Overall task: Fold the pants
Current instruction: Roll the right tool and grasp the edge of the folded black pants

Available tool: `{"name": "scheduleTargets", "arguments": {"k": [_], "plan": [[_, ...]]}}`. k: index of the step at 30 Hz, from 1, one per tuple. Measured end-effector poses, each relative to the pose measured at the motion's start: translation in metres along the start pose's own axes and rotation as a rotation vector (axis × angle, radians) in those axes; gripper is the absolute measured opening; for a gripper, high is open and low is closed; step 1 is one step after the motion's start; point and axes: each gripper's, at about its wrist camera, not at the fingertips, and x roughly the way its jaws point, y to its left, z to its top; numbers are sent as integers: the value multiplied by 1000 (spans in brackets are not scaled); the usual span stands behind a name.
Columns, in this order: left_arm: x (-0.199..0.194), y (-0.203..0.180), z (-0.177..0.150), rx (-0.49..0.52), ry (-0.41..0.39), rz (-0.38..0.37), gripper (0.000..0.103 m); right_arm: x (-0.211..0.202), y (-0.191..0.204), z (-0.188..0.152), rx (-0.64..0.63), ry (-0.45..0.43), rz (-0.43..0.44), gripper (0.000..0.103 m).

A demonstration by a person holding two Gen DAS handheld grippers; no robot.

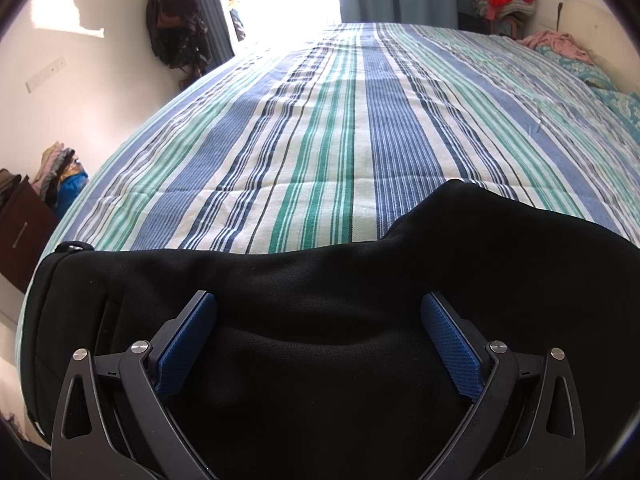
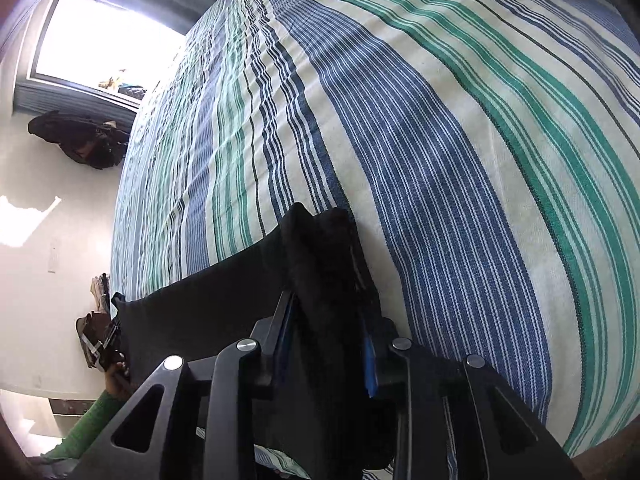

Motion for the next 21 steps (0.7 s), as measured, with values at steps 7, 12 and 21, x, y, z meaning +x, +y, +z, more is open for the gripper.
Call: {"name": "scheduleTargets", "arguments": {"k": [7,12,21], "plan": [[0,0,0,0,0,0,102,-12,11,-10,33,-67,126,14],[0,0,0,0,1,0,102,-14,46,-39,77,-141,318,14],[-38,10,9,-42,42,-137,100,23,154,-97,138,-185,675,14]]}}
